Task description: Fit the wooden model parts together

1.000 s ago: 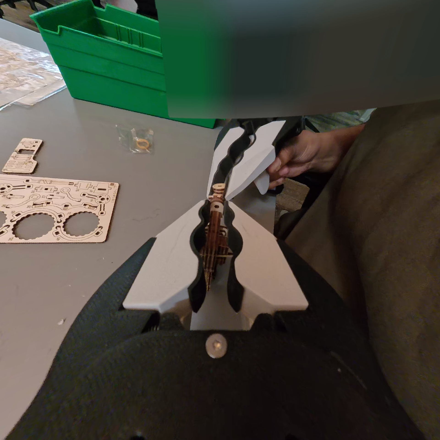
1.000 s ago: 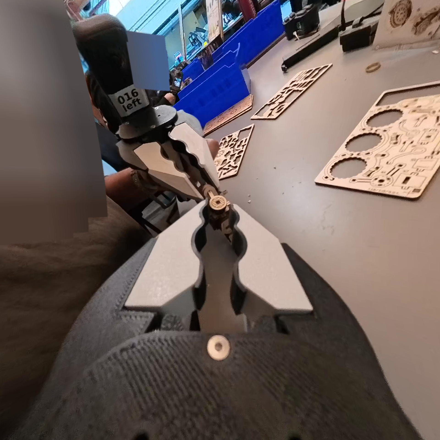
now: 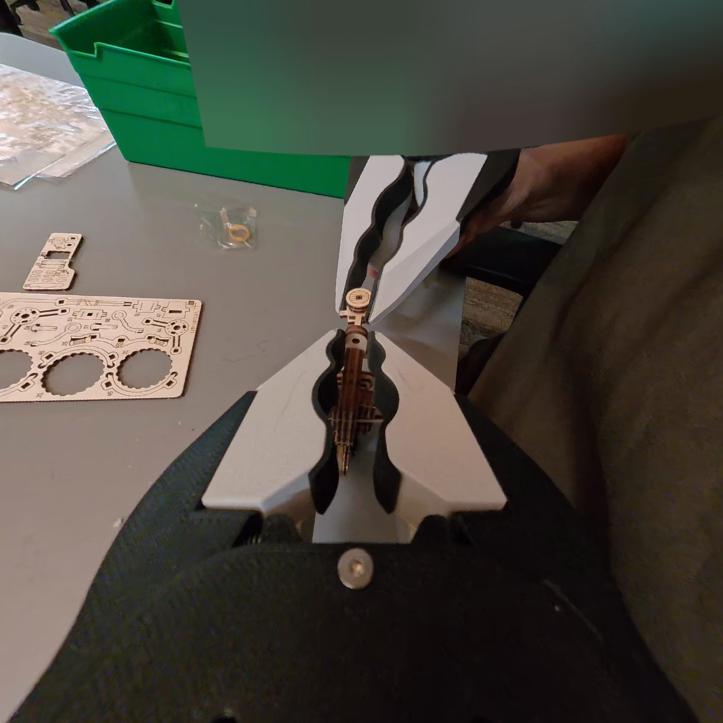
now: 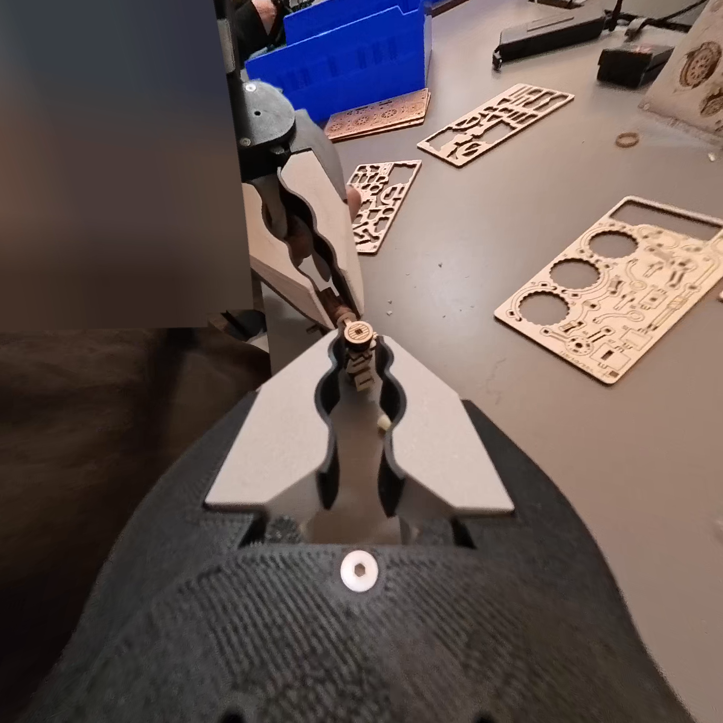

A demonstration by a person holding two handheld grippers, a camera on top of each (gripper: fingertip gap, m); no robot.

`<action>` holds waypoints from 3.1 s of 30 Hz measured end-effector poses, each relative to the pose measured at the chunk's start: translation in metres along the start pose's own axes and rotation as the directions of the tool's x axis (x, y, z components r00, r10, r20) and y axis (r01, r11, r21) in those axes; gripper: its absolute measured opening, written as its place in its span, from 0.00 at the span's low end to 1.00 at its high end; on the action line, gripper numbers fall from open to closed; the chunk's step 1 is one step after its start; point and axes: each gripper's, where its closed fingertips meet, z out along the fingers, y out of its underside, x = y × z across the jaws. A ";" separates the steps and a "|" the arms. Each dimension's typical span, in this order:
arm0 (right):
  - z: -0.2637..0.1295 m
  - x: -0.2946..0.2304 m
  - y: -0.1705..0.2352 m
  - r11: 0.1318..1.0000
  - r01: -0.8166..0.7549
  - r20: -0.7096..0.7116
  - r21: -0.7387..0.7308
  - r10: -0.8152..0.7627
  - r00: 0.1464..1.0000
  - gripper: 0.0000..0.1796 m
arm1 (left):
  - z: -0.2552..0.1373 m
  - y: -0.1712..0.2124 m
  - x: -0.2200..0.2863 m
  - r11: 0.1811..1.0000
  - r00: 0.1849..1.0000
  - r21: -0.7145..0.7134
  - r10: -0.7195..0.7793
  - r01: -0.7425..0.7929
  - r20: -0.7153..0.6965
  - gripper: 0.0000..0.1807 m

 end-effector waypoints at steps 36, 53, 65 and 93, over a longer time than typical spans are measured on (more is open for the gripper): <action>0.002 0.001 -0.002 0.991 0.132 -0.003 0.035 -0.132 0.991 0.07 | 0.000 -0.002 -0.003 0.999 0.999 0.032 -0.039 0.039 -0.015 0.05; -0.001 0.000 -0.006 0.985 0.165 0.056 0.049 -0.167 0.984 0.09 | -0.001 -0.001 -0.002 0.999 0.999 0.023 -0.025 0.026 -0.029 0.05; -0.012 -0.005 -0.007 0.985 0.017 0.220 0.174 -0.056 0.974 0.16 | -0.007 0.000 0.000 0.997 0.996 0.069 -0.022 0.028 -0.090 0.05; -0.005 -0.022 0.003 0.975 0.037 0.369 0.219 -0.118 0.922 0.14 | -0.006 0.004 0.019 0.996 0.981 0.085 -0.003 0.019 -0.193 0.05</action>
